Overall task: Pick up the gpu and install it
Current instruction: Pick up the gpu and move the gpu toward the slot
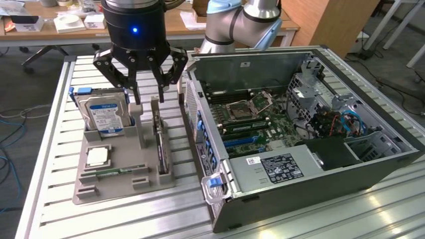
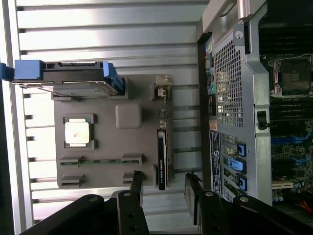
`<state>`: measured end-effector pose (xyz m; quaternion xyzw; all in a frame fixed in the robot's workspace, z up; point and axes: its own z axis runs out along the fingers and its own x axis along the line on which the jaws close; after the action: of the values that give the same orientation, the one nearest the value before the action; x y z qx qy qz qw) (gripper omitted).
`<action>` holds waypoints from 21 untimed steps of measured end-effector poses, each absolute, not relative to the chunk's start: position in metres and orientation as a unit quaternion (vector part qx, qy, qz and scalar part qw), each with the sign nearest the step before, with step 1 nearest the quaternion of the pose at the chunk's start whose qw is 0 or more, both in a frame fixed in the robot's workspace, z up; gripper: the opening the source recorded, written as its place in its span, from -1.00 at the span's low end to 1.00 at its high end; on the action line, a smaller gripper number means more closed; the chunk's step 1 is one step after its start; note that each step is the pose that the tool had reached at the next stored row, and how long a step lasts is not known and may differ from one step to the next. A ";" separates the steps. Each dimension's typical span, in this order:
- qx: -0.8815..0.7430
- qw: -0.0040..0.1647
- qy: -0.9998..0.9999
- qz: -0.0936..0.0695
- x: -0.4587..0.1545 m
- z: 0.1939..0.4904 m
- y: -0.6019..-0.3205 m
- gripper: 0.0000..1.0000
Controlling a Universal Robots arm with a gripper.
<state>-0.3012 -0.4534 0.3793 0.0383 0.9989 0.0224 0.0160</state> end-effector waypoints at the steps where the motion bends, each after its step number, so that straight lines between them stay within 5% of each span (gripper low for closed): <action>1: 0.038 0.016 0.999 0.022 -0.301 0.379 -0.453 -0.06; 21: 0.038 0.016 0.999 0.022 -0.301 0.347 -0.453 -0.06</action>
<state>-0.3013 -0.4534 0.3471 0.0383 0.9989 0.0224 0.0160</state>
